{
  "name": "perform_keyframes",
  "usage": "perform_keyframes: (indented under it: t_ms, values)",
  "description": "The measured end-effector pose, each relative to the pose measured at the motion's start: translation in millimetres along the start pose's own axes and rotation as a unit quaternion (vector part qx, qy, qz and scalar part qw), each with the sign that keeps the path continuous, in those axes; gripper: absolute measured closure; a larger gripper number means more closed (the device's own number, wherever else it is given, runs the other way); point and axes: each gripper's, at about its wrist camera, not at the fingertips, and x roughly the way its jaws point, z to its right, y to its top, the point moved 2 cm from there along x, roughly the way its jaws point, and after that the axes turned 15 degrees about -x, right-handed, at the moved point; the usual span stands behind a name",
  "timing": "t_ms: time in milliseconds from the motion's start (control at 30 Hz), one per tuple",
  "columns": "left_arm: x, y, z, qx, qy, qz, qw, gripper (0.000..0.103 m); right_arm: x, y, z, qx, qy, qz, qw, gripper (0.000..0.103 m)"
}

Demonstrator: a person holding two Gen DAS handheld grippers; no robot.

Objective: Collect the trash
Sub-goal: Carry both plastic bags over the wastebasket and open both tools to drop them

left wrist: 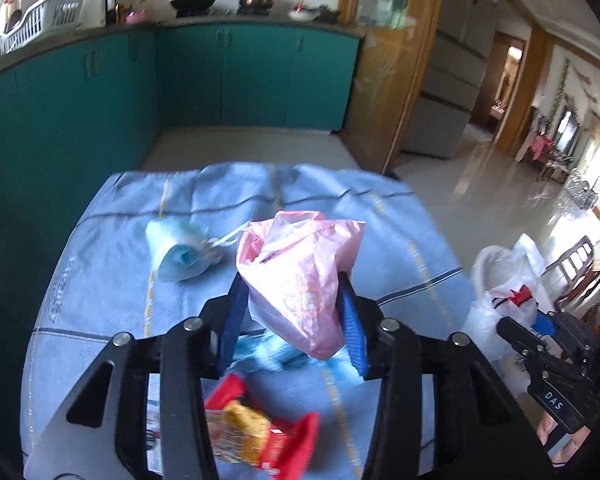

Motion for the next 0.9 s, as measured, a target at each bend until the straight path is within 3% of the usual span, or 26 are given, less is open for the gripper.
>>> perform_keyframes:
  t_ms: [133, 267, 467, 700, 767, 800, 900]
  values:
    - [-14.6, -6.3, 35.0, 0.009, -0.043, 0.025, 0.9987, 0.057, -32.6, -3.9, 28.0, 0.015, -0.058, 0.03, 0.998, 0.067]
    - [-11.9, -22.7, 80.0, 0.032, -0.088, 0.009, 0.9956, 0.057, -52.3, -17.8, 63.6, 0.042, -0.128, 0.019, 0.991, 0.067]
    - [12.3, -56.7, 145.4, 0.062, -0.129, -0.037, 0.989, 0.057, -71.3, -48.1, 118.9, 0.116, -0.201, -0.018, 0.972, 0.067]
    - [53.9, -99.3, 211.2, 0.074, -0.198, -0.112, 0.971, 0.055, -76.6, -66.8, 147.5, 0.157, -0.252, -0.041, 0.954, 0.067]
    - [69.3, -112.5, 222.8, 0.085, -0.21, -0.128, 0.9654, 0.049, -73.9, -69.5, 148.8, 0.156, -0.253, -0.047, 0.954, 0.067]
    - [78.1, -116.9, 224.4, 0.086, -0.21, -0.134, 0.9645, 0.036, -72.7, -70.6, 148.2, 0.155, -0.251, -0.048, 0.954, 0.067]
    - [86.3, -122.7, 225.3, 0.084, -0.2, -0.143, 0.9657, 0.025, -67.9, -69.5, 145.9, 0.15, -0.243, -0.052, 0.957, 0.067]
